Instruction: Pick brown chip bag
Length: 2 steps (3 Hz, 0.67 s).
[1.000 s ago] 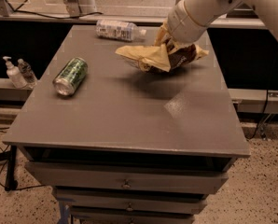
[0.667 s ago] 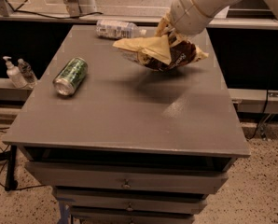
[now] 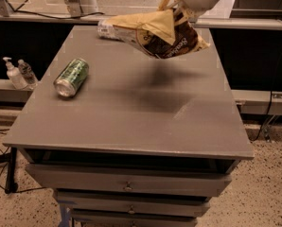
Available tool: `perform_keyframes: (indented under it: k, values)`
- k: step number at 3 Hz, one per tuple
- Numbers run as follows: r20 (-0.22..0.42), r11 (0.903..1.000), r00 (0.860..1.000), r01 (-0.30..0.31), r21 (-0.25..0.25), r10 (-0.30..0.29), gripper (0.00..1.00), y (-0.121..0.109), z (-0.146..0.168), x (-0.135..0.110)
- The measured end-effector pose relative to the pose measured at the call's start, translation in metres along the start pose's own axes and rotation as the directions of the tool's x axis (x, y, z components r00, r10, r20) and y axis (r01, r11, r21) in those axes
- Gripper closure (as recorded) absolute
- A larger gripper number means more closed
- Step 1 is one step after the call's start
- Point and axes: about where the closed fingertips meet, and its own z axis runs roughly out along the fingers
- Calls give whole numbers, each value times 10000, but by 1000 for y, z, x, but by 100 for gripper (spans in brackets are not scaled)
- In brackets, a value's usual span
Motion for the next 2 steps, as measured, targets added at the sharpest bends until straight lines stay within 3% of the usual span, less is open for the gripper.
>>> perform_keyframes:
  k: [1,2]
  values:
    - [202,9993,9998,44,381,-52,100,-14,-13,-12]
    - [204,9993,9998,45,382,-53,100,-14,-13,-12]
